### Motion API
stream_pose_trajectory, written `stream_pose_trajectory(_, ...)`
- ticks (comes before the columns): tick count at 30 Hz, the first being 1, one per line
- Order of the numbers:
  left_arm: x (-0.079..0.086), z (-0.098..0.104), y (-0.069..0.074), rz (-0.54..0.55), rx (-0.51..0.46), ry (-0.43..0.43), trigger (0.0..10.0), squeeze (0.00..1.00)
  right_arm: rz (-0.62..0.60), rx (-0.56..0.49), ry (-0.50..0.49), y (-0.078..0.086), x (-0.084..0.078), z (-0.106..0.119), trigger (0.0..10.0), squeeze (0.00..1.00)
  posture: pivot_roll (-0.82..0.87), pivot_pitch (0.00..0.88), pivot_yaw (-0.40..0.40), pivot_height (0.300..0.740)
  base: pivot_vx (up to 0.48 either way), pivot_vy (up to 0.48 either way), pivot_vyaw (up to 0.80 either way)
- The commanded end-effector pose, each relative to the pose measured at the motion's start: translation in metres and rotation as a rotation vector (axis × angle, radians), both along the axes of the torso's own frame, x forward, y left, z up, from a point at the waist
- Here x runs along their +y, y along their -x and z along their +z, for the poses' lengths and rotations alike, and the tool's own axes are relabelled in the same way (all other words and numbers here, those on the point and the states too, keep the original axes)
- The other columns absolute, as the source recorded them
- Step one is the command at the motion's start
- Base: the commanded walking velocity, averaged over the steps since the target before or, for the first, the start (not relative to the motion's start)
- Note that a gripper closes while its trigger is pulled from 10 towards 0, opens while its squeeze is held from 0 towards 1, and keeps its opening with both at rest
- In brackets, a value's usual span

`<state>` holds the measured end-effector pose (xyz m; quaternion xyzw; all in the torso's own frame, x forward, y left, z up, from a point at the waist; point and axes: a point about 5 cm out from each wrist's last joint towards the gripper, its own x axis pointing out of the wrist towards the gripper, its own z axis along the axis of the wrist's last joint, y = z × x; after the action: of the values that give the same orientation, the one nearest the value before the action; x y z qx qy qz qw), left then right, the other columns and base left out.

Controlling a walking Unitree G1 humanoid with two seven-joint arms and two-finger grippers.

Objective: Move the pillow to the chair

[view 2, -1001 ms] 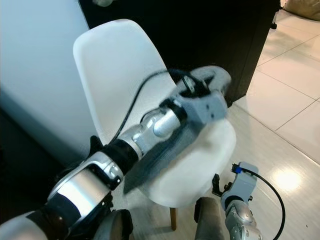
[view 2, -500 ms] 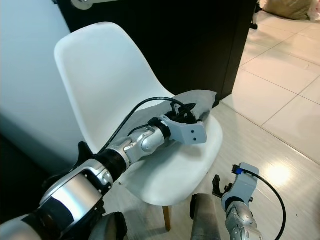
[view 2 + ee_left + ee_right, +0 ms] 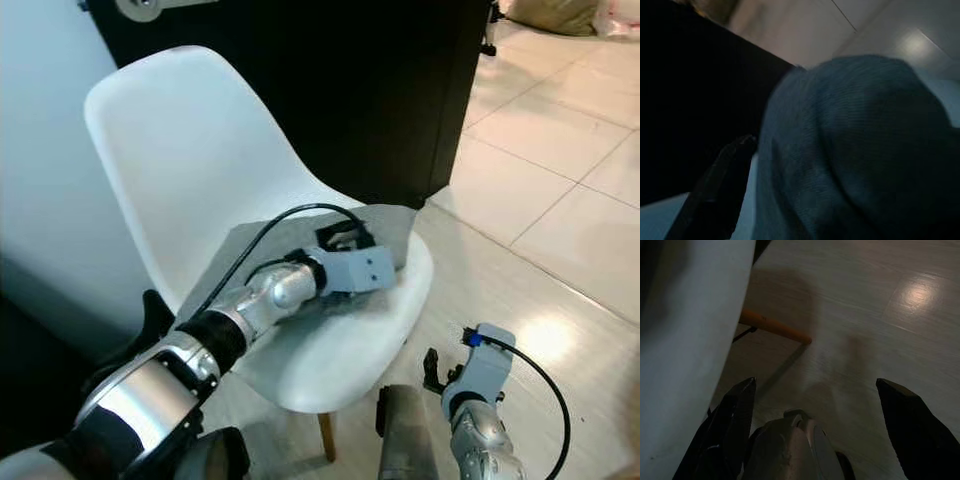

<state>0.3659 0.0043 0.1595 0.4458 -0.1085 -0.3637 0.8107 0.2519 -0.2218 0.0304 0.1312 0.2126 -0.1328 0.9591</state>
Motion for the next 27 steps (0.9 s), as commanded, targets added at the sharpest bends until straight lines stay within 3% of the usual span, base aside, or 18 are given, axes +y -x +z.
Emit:
stream_pose_trajectory(1, 0.037, -0.013, -0.009, 0.099, 0.162, -0.065, 10.0, 1.00, 0.014, 0.040, -0.001, 0.003, 0.002, -0.007, 10.0, 0.00, -0.10, 0.145, 0.059, 0.558, 0.000, 0.000, 0.00)
stream_pose_trajectory(5, 0.047, -0.010, -0.007, 0.067, 0.253, -0.074, 10.0, 1.00, 0.012, 0.044, 0.006, 0.002, 0.002, -0.007, 10.0, 0.00, -0.10, 0.144, 0.060, 0.558, 0.000, 0.000, 0.00)
stream_pose_trajectory(9, 0.063, -0.009, 0.004, 0.002, 0.352, -0.093, 10.0, 1.00, 0.009, 0.040, 0.012, 0.001, 0.002, -0.007, 10.0, 0.00, -0.10, 0.141, 0.062, 0.558, 0.000, 0.000, 0.00)
stream_pose_trajectory(11, 0.079, -0.016, 0.018, -0.067, 0.421, -0.150, 10.0, 1.00, 0.007, 0.038, 0.015, 0.000, 0.001, -0.006, 10.0, 0.00, -0.10, 0.141, 0.062, 0.558, 0.000, 0.000, 0.00)
stream_pose_trajectory(12, 0.097, -0.023, 0.033, -0.134, 0.505, -0.223, 10.0, 0.95, 0.007, 0.038, 0.016, 0.000, 0.000, -0.006, 10.0, 0.00, -0.10, 0.139, 0.059, 0.558, 0.000, 0.000, 0.00)
stream_pose_trajectory(13, 0.100, -0.024, 0.036, -0.146, 0.524, -0.237, 10.0, 0.95, 0.007, 0.038, 0.016, 0.000, 0.000, -0.006, 10.0, 0.00, -0.10, 0.139, 0.059, 0.558, 0.000, 0.000, 0.00)
stream_pose_trajectory(14, 0.107, -0.026, 0.042, -0.166, 0.567, -0.247, 10.0, 0.00, 0.007, 0.038, 0.017, -0.001, 0.000, -0.006, 10.0, 0.00, -0.09, 0.134, 0.055, 0.558, 0.000, 0.000, 0.00)
stream_pose_trajectory(17, 0.120, -0.027, 0.054, -0.210, 0.636, -0.249, 10.0, 0.00, 0.009, 0.038, 0.017, -0.002, 0.000, -0.006, 10.0, 0.00, -0.09, 0.133, 0.055, 0.558, 0.000, 0.000, 0.00)
stream_pose_trajectory(19, 0.134, -0.011, 0.065, -0.259, 0.658, -0.115, 10.0, 0.00, 0.021, 0.030, 0.017, -0.006, 0.002, -0.004, 10.0, 0.00, -0.09, 0.124, 0.048, 0.558, 0.000, 0.000, 0.00)
stream_pose_trajectory(23, 0.145, 0.001, 0.069, -0.244, 0.644, -0.020, 10.0, 0.00, 0.031, 0.019, 0.016, -0.010, 0.002, -0.003, 10.0, 0.00, -0.08, 0.122, 0.046, 0.558, 0.000, 0.000, 0.00)
stream_pose_trajectory(24, 0.147, 0.005, 0.069, -0.227, 0.637, 0.031, 10.0, 0.00, 0.034, 0.015, 0.014, -0.011, 0.002, -0.003, 10.0, 0.00, -0.08, 0.118, 0.046, 0.558, 0.000, 0.000, 0.00)
stream_pose_trajectory(25, 0.150, 0.013, 0.064, -0.180, 0.585, 0.152, 10.0, 0.00, 0.044, 0.002, 0.007, -0.013, 0.003, -0.001, 10.0, 0.00, -0.07, 0.116, 0.046, 0.558, 0.000, 0.000, 0.00)
stream_pose_trajectory(26, 0.150, 0.013, 0.064, -0.180, 0.585, 0.152, 10.0, 0.00, 0.044, 0.002, 0.007, -0.013, 0.003, -0.001, 10.0, 0.00, -0.07, 0.116, 0.046, 0.558, 0.000, 0.000, 0.00)
stream_pose_trajectory(27, 0.152, 0.020, 0.058, -0.121, 0.535, 0.280, 10.0, 0.00, 0.059, -0.018, -0.001, -0.015, 0.005, 0.001, 10.0, 0.00, -0.07, 0.113, 0.046, 0.558, 0.000, 0.000, 0.00)
